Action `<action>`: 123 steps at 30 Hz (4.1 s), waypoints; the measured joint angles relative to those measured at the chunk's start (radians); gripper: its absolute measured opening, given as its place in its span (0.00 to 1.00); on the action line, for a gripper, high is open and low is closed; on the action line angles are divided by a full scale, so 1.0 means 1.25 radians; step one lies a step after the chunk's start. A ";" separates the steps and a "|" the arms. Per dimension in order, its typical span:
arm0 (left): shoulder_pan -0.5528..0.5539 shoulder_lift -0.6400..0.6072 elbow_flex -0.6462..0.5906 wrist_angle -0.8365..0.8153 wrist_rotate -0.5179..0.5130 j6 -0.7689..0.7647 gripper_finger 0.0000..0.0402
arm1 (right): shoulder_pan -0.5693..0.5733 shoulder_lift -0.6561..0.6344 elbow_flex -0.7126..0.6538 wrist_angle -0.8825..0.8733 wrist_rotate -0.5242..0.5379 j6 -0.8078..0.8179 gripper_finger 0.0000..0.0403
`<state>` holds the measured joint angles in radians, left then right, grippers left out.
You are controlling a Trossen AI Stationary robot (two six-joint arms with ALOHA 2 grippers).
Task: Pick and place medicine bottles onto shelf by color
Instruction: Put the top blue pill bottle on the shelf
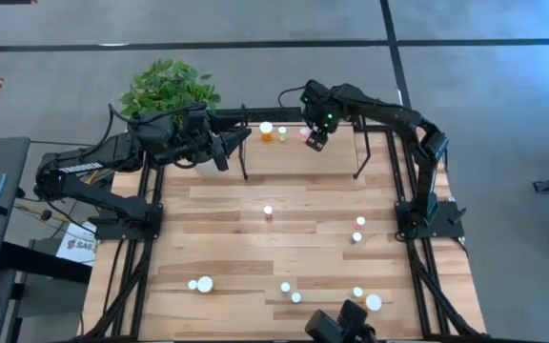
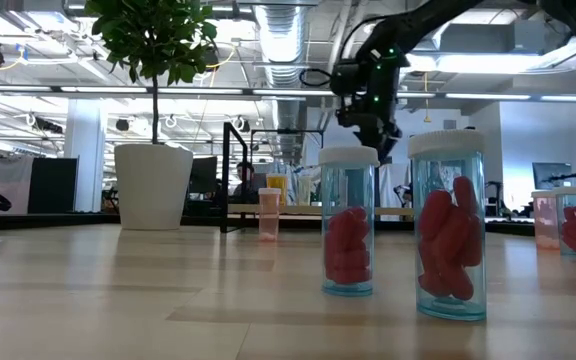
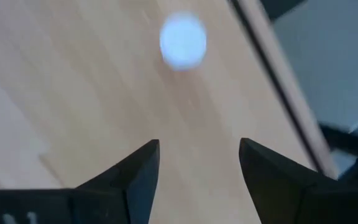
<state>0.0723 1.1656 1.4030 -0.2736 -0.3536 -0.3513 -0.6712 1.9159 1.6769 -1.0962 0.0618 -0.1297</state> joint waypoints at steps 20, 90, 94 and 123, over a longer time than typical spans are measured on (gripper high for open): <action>-0.005 -0.001 0.000 -0.079 0.094 -0.010 0.59 | 0.172 -0.040 0.000 -0.271 -0.008 0.129 0.61; -0.027 0.000 0.000 -0.102 0.168 0.003 0.59 | 0.799 -0.312 -0.614 0.041 -0.058 1.291 0.61; -0.027 0.000 0.000 -0.102 0.168 0.003 0.59 | 0.795 -0.312 -0.614 0.097 -0.042 1.290 0.61; -0.027 0.000 0.000 -0.103 0.169 0.026 0.59 | 0.739 -0.312 -0.614 0.112 -0.032 1.228 0.39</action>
<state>0.0380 1.1652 1.4033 -0.4028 -0.1429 -0.3185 0.2523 1.5257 0.9100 -0.9562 0.0215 1.4056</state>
